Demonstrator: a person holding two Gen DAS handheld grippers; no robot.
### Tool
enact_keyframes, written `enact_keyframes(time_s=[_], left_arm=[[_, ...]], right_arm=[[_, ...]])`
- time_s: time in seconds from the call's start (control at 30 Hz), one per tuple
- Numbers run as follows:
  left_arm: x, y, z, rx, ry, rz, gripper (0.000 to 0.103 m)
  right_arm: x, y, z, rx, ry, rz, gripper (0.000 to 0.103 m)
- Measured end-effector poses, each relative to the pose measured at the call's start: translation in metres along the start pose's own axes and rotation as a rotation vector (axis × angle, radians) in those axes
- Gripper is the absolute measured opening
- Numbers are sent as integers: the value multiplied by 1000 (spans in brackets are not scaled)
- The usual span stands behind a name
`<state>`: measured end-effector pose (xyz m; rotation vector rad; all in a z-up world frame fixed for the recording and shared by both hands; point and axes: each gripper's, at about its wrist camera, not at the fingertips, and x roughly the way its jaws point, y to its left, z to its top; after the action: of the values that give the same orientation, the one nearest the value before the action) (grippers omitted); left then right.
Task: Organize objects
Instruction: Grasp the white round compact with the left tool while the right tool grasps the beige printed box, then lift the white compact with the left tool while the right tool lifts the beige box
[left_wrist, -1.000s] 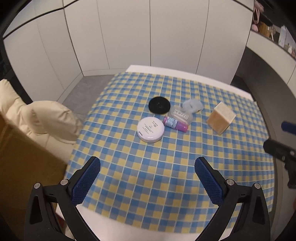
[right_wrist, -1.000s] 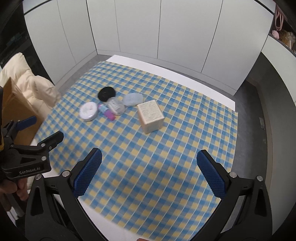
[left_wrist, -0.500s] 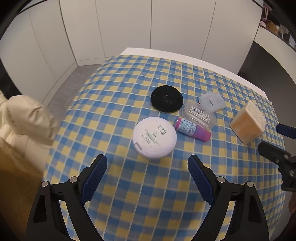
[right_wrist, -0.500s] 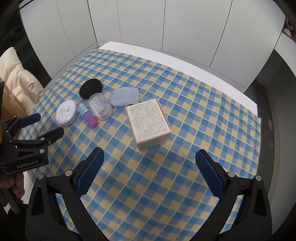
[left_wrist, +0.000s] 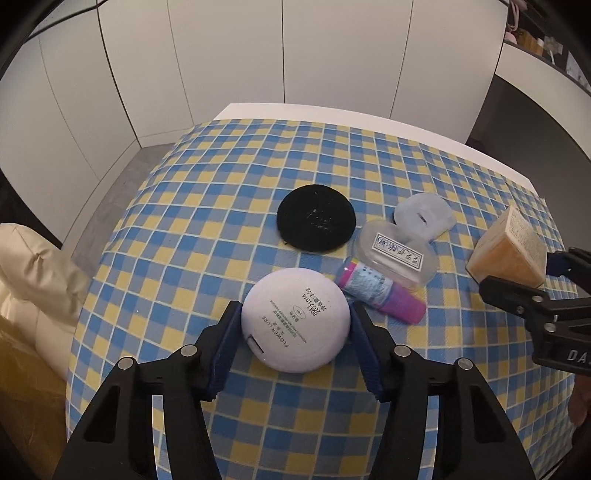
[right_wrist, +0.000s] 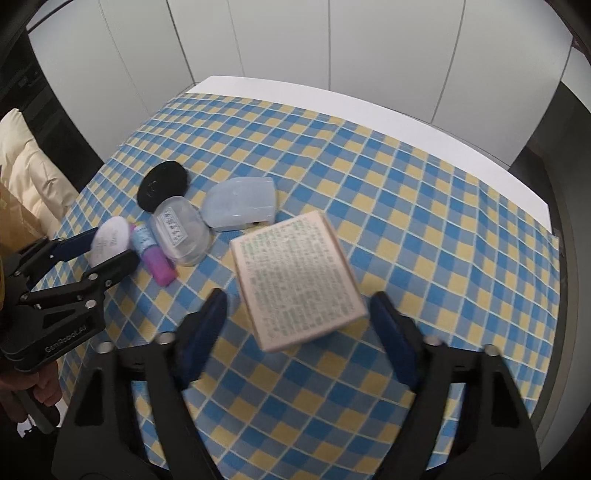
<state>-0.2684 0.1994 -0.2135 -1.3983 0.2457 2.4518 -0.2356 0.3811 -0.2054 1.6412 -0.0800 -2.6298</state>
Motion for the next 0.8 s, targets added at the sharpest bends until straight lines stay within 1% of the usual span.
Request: enact_keyframes(time_s=[0.03, 0.07, 0.13, 0.27, 0.43, 0.6, 0.8], left_arm=[[0, 0, 0, -1, 2, 1, 57], [0, 0, 0, -4, 5, 5, 57], [1, -1, 1, -12, 12, 4, 57], [-7, -3, -4, -26, 22, -8, 57], [-29, -4, -10, -34, 8, -17, 57], [-54, 1, -7, -51, 1, -28, 57], [-94, -6, 0, -37, -35, -39, 57]], right_arm=[[0, 2, 1, -8, -3, 2, 62], [-1, 4, 1, -12, -6, 6, 50], [-3, 7, 2, -13, -12, 11, 46], [-17, 14, 2, -25, -29, 5, 45], [-38, 13, 1, 12, -34, 15, 44], [-64, 19, 3, 14, -52, 3, 44], [-102, 33, 0, 22, -69, 6, 44]])
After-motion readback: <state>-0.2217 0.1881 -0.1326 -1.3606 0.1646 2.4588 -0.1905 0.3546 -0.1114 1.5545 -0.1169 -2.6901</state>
